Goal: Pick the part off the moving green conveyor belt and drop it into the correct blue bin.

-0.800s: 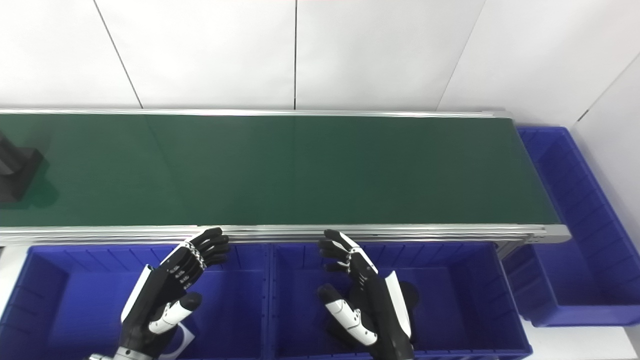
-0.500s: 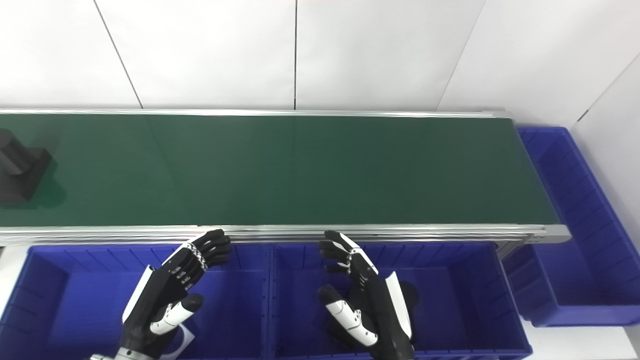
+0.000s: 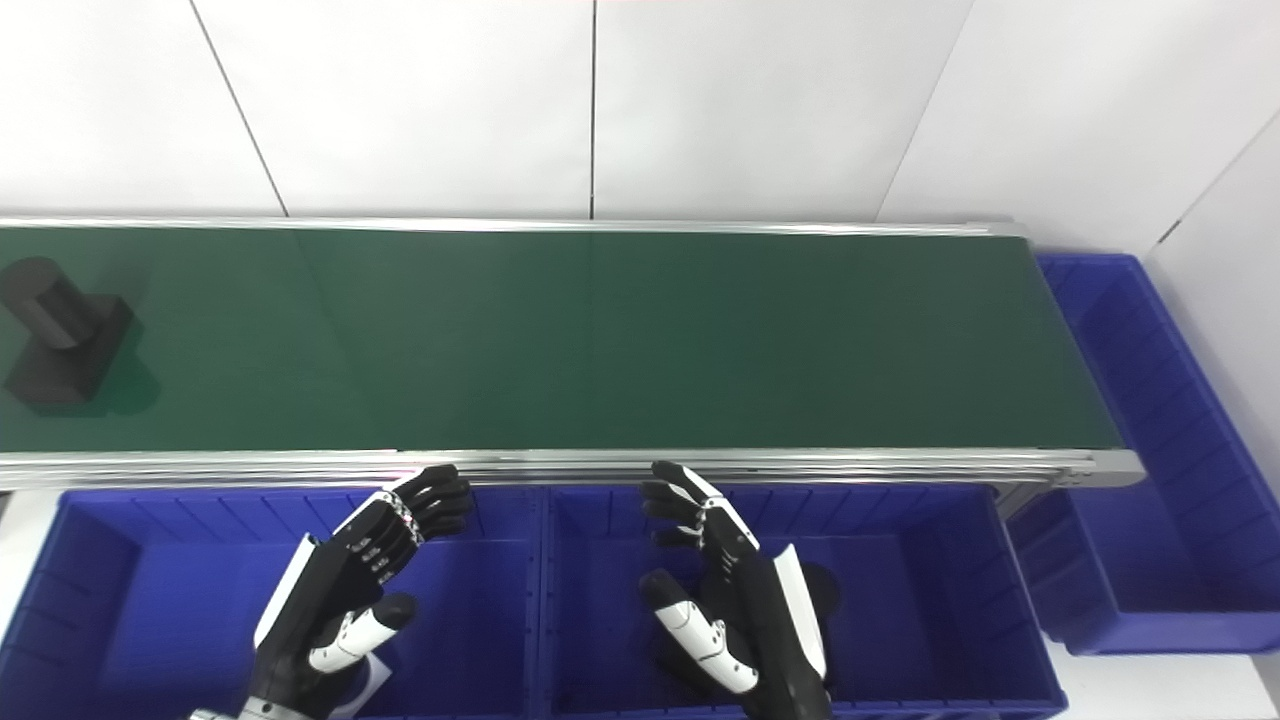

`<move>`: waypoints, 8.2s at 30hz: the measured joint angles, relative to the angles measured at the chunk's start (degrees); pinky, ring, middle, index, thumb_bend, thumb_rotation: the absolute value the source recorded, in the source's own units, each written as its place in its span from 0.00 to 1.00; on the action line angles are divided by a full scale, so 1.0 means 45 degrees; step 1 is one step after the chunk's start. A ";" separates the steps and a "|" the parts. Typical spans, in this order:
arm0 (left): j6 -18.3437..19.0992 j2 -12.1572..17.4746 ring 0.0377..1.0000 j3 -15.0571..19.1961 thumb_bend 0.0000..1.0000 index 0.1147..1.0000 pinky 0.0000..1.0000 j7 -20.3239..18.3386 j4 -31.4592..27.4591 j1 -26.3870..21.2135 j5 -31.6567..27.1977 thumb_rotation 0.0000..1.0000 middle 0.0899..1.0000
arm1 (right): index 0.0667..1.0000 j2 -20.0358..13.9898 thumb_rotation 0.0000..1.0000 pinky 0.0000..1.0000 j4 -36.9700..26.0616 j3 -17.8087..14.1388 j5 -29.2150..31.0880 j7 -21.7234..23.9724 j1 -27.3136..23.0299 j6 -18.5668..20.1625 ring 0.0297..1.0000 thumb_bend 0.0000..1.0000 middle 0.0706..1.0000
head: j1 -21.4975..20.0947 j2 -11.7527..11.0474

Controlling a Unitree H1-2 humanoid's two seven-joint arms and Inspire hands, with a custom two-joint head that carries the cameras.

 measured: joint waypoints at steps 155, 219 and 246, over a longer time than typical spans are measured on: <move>-0.0452 -0.0105 0.75 -0.1407 1.00 0.74 0.73 -0.0259 0.1944 -0.1019 0.0570 0.44 0.75 | 0.88 0.0657 0.44 0.82 0.6807 0.1780 -0.2933 0.1811 -1.1636 0.5203 0.88 0.65 0.87 | 0.2287 -0.3361; -0.0452 -0.0580 0.75 -0.1871 0.99 0.73 0.73 -0.0021 0.1850 -0.0595 0.1056 0.41 0.75 | 0.84 0.1057 0.31 0.76 1.2708 0.1687 -0.2805 0.0041 -1.3940 0.4027 0.83 0.66 0.83 | 0.2814 -0.3028; -0.0443 -0.0530 0.75 -0.1920 0.99 0.74 0.72 -0.0016 0.1432 -0.0495 0.1000 0.40 0.75 | 0.46 0.1428 0.00 0.46 1.3347 0.1129 -0.2972 -0.2940 -1.3546 0.2938 0.43 0.52 0.47 | 0.2463 -0.2814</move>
